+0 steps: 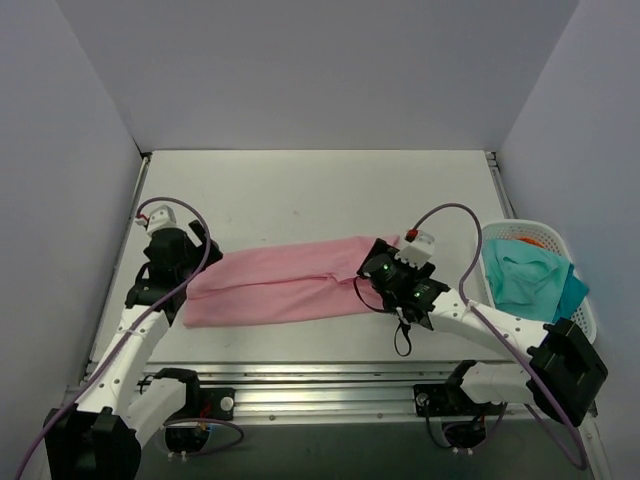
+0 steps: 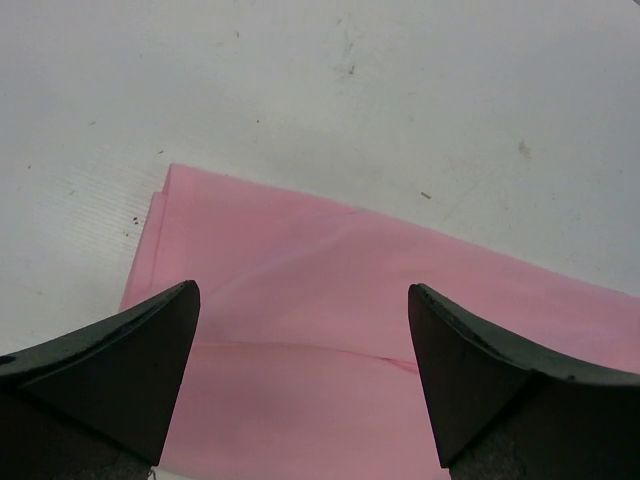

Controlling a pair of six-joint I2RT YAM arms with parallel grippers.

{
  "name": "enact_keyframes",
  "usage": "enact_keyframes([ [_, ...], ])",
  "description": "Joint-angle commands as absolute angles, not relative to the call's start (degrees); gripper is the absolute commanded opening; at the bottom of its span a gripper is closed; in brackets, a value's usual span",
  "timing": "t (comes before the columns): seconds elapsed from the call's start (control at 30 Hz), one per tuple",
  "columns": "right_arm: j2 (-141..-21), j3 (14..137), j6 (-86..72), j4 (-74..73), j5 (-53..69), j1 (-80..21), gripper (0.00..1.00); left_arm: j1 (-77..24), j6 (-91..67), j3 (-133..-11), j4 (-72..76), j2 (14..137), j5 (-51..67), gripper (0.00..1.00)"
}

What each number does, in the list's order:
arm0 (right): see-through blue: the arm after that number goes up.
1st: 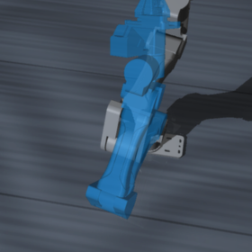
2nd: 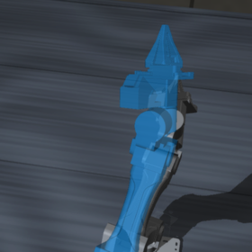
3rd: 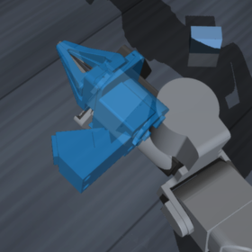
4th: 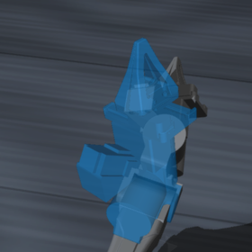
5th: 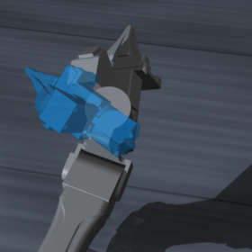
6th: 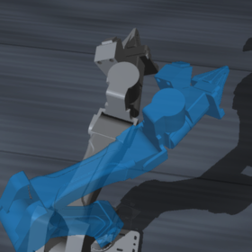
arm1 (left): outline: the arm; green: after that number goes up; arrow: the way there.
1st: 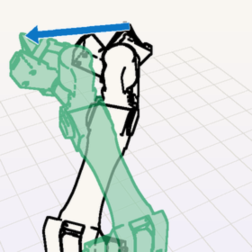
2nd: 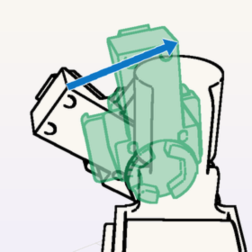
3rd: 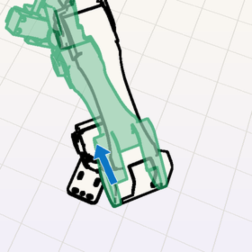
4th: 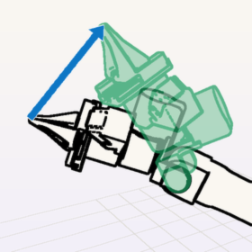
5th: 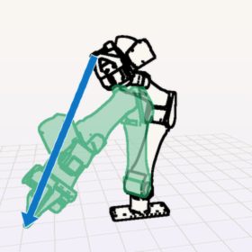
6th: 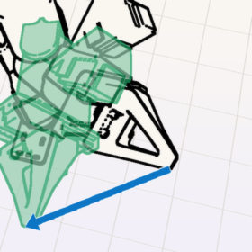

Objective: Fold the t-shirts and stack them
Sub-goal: Fold the tshirt

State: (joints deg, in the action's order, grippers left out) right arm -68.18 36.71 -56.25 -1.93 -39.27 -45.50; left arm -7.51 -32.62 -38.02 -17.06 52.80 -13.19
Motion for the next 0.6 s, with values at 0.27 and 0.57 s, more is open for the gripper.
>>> enact_keyframes([
  [0.27, -81.9, 35.86, -54.06, 8.78, -33.76, -37.36, 0.95, -8.35, -29.09, -44.64, -7.38, 62.49, -6.51, 0.94],
  [0.57, -94.56, 37.97, -52.03, 16.34, -29.89, -33.22, 0.59, -8.44, -28.83, -45.26, -6.59, 63.72, -5.63, 0.94],
])
